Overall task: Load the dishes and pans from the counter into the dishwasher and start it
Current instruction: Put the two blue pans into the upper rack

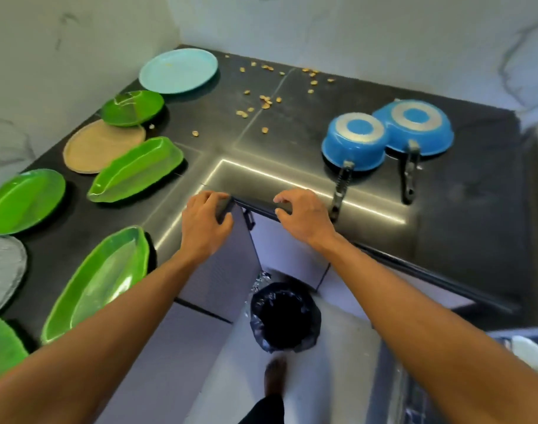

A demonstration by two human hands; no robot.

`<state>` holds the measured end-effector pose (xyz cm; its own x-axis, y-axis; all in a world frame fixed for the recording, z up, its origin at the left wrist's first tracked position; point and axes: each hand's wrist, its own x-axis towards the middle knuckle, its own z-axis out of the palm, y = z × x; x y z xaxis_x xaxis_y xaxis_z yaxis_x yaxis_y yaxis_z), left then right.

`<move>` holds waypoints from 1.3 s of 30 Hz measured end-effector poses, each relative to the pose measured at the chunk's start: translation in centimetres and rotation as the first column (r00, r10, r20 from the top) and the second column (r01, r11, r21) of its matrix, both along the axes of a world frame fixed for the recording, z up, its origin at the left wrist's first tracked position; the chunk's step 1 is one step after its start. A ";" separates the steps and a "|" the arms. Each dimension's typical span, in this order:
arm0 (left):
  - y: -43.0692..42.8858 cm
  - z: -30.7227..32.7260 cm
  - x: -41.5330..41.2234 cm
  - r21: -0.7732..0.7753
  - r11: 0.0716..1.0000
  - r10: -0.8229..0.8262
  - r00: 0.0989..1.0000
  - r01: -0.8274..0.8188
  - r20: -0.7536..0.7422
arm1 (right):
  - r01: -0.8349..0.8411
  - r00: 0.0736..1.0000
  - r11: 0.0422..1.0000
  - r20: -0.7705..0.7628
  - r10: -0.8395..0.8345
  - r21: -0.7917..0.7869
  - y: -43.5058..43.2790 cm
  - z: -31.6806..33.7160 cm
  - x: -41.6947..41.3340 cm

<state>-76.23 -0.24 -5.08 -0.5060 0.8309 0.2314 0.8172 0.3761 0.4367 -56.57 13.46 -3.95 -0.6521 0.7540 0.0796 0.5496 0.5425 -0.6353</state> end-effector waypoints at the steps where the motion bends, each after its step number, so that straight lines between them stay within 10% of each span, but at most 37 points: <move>1: 0.7 0.0 -1.1 -0.020 1.000 0.007 1.000 -0.007 0.002 | -0.015 1.000 1.000 0.011 0.015 0.014 0.8 -0.2 -1.5; 19: 3.5 -3.2 -5.7 -0.033 0.994 0.102 0.993 -0.104 -0.057 | 0.119 0.993 0.983 -0.007 -0.120 0.143 4.2 -4.2 -7.9; 31: -0.8 -2.5 -5.2 -0.008 1.000 -0.006 0.965 0.009 0.261 | 0.126 0.992 0.987 -0.005 -0.127 0.101 3.5 -2.6 -7.2; 39: 5.9 -1.3 3.7 0.028 0.980 -0.198 0.976 0.197 0.094 | 0.614 0.789 0.783 -0.115 -0.604 0.100 5.2 -0.2 2.0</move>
<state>-72.48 5.62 -6.43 -0.3530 0.9127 0.2057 0.8284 0.2027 0.5223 -54.58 18.69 -4.20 -0.0492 0.9722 0.2289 0.7479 0.1877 -0.6367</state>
